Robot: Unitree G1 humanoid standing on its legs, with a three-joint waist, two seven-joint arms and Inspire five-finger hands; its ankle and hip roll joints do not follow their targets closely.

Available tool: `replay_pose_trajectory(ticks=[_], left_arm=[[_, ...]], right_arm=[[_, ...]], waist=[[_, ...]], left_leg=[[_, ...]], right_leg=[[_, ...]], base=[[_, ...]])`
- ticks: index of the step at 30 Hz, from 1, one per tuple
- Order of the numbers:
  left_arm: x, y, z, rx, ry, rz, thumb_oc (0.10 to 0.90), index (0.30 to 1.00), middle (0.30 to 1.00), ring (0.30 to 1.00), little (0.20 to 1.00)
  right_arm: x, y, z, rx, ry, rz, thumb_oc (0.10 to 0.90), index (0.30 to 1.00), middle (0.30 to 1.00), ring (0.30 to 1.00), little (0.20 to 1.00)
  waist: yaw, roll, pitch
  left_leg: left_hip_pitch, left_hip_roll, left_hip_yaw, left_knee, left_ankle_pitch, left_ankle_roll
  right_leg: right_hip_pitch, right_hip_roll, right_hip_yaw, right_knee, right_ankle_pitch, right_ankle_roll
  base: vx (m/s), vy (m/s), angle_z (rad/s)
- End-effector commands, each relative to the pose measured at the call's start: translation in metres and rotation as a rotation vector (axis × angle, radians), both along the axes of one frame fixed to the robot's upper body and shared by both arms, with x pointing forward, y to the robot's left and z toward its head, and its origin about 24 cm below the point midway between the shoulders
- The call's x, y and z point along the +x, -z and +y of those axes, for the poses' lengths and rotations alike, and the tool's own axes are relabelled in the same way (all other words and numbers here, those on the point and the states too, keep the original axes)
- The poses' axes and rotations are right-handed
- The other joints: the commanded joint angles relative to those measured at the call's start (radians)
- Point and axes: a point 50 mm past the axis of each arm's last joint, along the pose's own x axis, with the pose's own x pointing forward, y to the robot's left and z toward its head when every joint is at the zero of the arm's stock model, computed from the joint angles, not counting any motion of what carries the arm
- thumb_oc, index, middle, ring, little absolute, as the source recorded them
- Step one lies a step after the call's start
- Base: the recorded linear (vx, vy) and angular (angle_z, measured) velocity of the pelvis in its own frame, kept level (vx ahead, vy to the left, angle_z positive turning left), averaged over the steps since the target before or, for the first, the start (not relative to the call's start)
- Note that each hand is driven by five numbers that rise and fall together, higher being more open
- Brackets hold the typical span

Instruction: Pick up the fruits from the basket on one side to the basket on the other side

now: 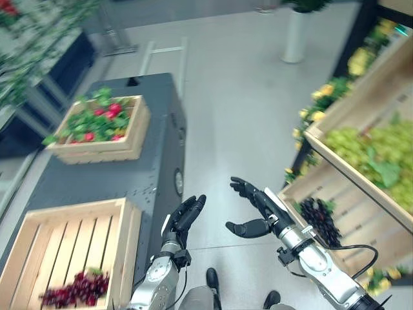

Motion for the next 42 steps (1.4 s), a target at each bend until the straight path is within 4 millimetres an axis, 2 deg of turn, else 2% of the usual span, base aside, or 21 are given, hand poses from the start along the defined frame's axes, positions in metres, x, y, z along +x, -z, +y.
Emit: replay_pose_trajectory(ticks=[1,5,6,9,10,11,14,15,16,17,18,19,20,22,23,25,27,29,33,37,42], left_arm=[[0.02,-0.029,0.009,0.095,0.037,-0.169,0.8,0.9,0.9,0.9,0.9],[0.025,-0.033,0.014,0.18,0.014,-0.19,0.8,0.9,0.9,0.9,0.9],[0.022,-0.028,0.016,0.225,0.004,-0.169,0.8,0.9,0.9,0.9,0.9],[0.013,-0.013,0.019,0.232,-0.022,-0.113,0.8,0.9,0.9,0.9,0.9],[0.009,-0.008,0.019,0.232,-0.032,-0.099,0.8,0.9,0.9,0.9,0.9],[0.006,-0.004,0.015,0.219,-0.033,-0.093,0.8,0.9,0.9,0.9,0.9],[0.004,-0.004,0.012,0.226,-0.005,-0.108,0.8,0.9,0.9,0.9,0.9],[0.001,0.001,0.011,0.233,0.037,-0.086,0.8,0.9,0.9,0.9,0.9],[-0.002,0.005,0.01,0.23,0.062,-0.051,0.8,0.9,0.9,0.9,0.9],[-0.002,0.007,0.009,0.23,0.073,-0.042,0.8,0.9,0.9,0.9,0.9],[-0.006,0.015,0.008,0.235,0.111,0.008,0.8,0.9,0.9,0.9,0.9],[-0.008,0.021,0.008,0.236,0.128,0.05,0.8,0.9,0.9,0.9,0.9],[-0.009,0.029,0.008,0.233,0.126,0.097,0.8,0.9,0.9,0.9,0.9],[-0.007,0.031,0.005,0.253,0.138,0.094,0.8,0.9,0.9,0.9,0.9],[-0.004,0.031,-0.002,0.246,0.175,0.09,0.8,0.9,0.9,0.9,0.9],[0.002,0.027,-0.015,0.216,0.236,0.052,0.8,0.9,0.9,0.9,0.9],[0.003,0.025,-0.022,0.21,0.295,0.026,0.8,0.9,0.9,0.9,0.9],[0.004,0.023,-0.023,0.211,0.312,0.011,0.8,0.9,0.9,0.9,0.9],[0.004,0.017,-0.029,0.103,0.394,-0.026,0.8,0.9,0.9,0.9,0.9],[0.008,0.01,-0.025,0.134,0.287,-0.083,0.8,0.9,0.9,0.9,0.9],[0.004,0.004,-0.024,0.153,0.268,-0.162,0.8,0.9,0.9,0.9,0.9]], right_arm=[[0.019,-0.047,0.026,0.164,-0.083,-0.19,0.8,0.9,0.9,0.9,0.9],[0.02,-0.025,0.023,0.26,-0.016,-0.069,0.8,0.9,0.9,0.9,0.9],[0.02,-0.015,0.023,0.283,0.017,-0.031,0.8,0.9,0.9,0.9,0.9],[0.019,-0.005,0.022,0.298,0.058,-0.001,0.8,0.9,0.9,0.9,0.9],[0.02,-0.002,0.021,0.29,0.086,0.005,0.8,0.9,0.9,0.9,0.9],[0.022,0.0,0.02,0.288,0.111,0.012,0.8,0.9,0.9,0.9,0.9],[0.023,0.003,0.015,0.315,0.153,0.028,0.8,0.9,0.9,0.9,0.9],[0.022,0.007,0.011,0.331,0.177,0.053,0.8,0.9,0.9,0.9,0.9],[0.022,0.01,0.01,0.339,0.195,0.083,0.8,0.9,0.9,0.9,0.9],[0.021,0.012,0.009,0.342,0.205,0.091,0.8,0.9,0.9,0.9,0.9],[0.02,0.017,0.007,0.363,0.235,0.126,0.8,0.9,0.9,0.9,0.9],[0.019,0.021,0.007,0.368,0.254,0.147,0.8,0.9,0.9,0.9,0.9],[0.019,0.027,0.007,0.342,0.294,0.161,0.8,0.9,0.9,0.9,0.9],[0.021,0.03,0.005,0.347,0.349,0.181,0.8,0.9,0.9,0.9,0.9],[0.024,0.031,0.001,0.361,0.435,0.199,0.8,0.9,0.9,0.9,0.9],[0.029,0.028,-0.001,0.352,0.509,0.161,0.8,0.9,0.9,0.9,0.9],[0.03,0.029,-0.002,0.331,0.558,0.149,0.8,0.9,0.9,0.9,0.9],[0.034,0.027,-0.003,0.351,0.598,0.165,0.8,0.9,0.9,0.9,0.9],[0.035,0.022,-0.01,0.381,0.583,0.114,0.8,0.9,0.9,0.9,0.9],[0.037,0.013,-0.007,0.376,0.529,0.038,0.8,0.9,0.9,0.9,0.9],[0.036,0.005,-0.01,0.384,0.485,0.006,0.8,0.9,0.9,0.9,0.9]], waist=[[0.003,-0.02,-0.031],[0.01,-0.02,-0.044],[0.016,-0.022,-0.051],[0.023,-0.03,-0.06],[0.027,-0.034,-0.061],[0.03,-0.036,-0.06],[0.031,-0.038,-0.05],[0.02,-0.043,-0.04],[0.009,-0.043,-0.034],[0.004,-0.043,-0.031],[-0.018,-0.042,-0.02],[-0.032,-0.041,-0.012],[-0.05,-0.044,-0.008],[-0.069,-0.041,-0.004],[-0.092,-0.039,-0.006],[-0.106,-0.047,-0.012],[-0.098,-0.056,-0.026],[-0.092,-0.057,-0.028],[-0.082,-0.06,-0.052],[-0.053,-0.056,-0.05],[-0.036,-0.055,-0.043]], left_leg=[[0.067,-0.044,-0.115,-0.053,-0.014,-0.032],[0.126,-0.065,-0.131,-0.093,-0.032,-0.003],[0.141,-0.073,-0.14,-0.099,-0.044,0.009],[0.152,-0.088,-0.154,-0.101,-0.06,0.026],[0.152,-0.096,-0.164,-0.098,-0.066,0.034],[0.146,-0.107,-0.181,-0.091,-0.075,0.049],[0.134,-0.126,-0.204,-0.069,-0.089,0.07],[0.133,-0.141,-0.236,-0.061,-0.092,0.078],[0.135,-0.146,-0.262,-0.062,-0.089,0.079],[0.138,-0.147,-0.273,-0.065,-0.089,0.079],[0.153,-0.149,-0.31,-0.074,-0.088,0.078],[0.163,-0.144,-0.329,-0.076,-0.092,0.074],[0.164,-0.137,-0.341,-0.075,-0.094,0.069],[0.174,-0.135,-0.373,-0.085,-0.1,0.066],[0.172,-0.139,-0.434,-0.084,-0.112,0.07],[0.154,-0.151,-0.497,-0.07,-0.129,0.077],[0.134,-0.155,-0.531,-0.052,-0.131,0.075],[0.13,-0.142,-0.517,-0.034,-0.13,0.064],[0.148,-0.108,-0.497,-0.034,-0.131,0.04],[0.102,-0.081,-0.503,0.0,-0.11,0.015],[0.077,-0.055,-0.495,-0.013,-0.078,-0.012]], right_leg=[[-0.006,0.051,0.075,0.122,-0.069,-0.045],[-0.013,0.03,0.06,0.163,-0.051,-0.023],[-0.006,0.018,0.057,0.18,-0.042,-0.019],[-0.005,-0.007,0.055,0.229,-0.021,-0.009],[-0.008,-0.02,0.06,0.264,-0.013,-0.006],[-0.031,-0.05,0.071,0.353,0.003,-0.003],[-0.07,-0.078,0.094,0.508,0.006,-0.005],[-0.115,-0.062,0.146,0.576,0.029,-0.001],[-0.151,-0.033,0.193,0.58,0.041,-0.002],[-0.169,-0.022,0.211,0.574,0.046,-0.001],[-0.225,0.012,0.265,0.539,0.064,0.0],[-0.247,0.028,0.297,0.469,0.07,-0.004],[-0.271,0.044,0.344,0.298,0.121,-0.005],[-0.294,0.077,0.422,0.197,0.135,0.002],[-0.321,0.114,0.532,0.133,0.133,-0.001],[-0.317,0.145,0.62,0.095,0.128,-0.007],[-0.279,0.142,0.615,0.099,0.1,-0.012],[-0.267,0.138,0.594,0.119,0.084,-0.013],[-0.173,0.138,0.553,0.052,0.06,-0.045],[-0.149,0.132,0.48,0.074,0.013,-0.073],[-0.142,0.136,0.435,0.058,-0.007,-0.098]], base=[[0.1,0.282,0.58],[0.1,0.202,0.31],[0.14,0.233,0.23],[0.13,0.204,0.32],[0.16,0.27,0.25],[0.13,0.24,0.24],[0.09,0.135,0.3],[0.11,0.017,0.37],[0.1,-0.008,0.44],[0.09,-0.08,0.66],[0.11,-0.107,0.68],[0.16,-0.239,0.68],[0.17,-0.264,0.71],[0.15,-0.26,0.81],[0.11,-0.291,0.8],[0.07,-0.291,1.38],[0.13,-0.307,1.53],[0.15,-0.256,1.52],[0.22,-0.217,0.57],[0.12,-0.186,0.18],[0.05,-0.112,0.13]])
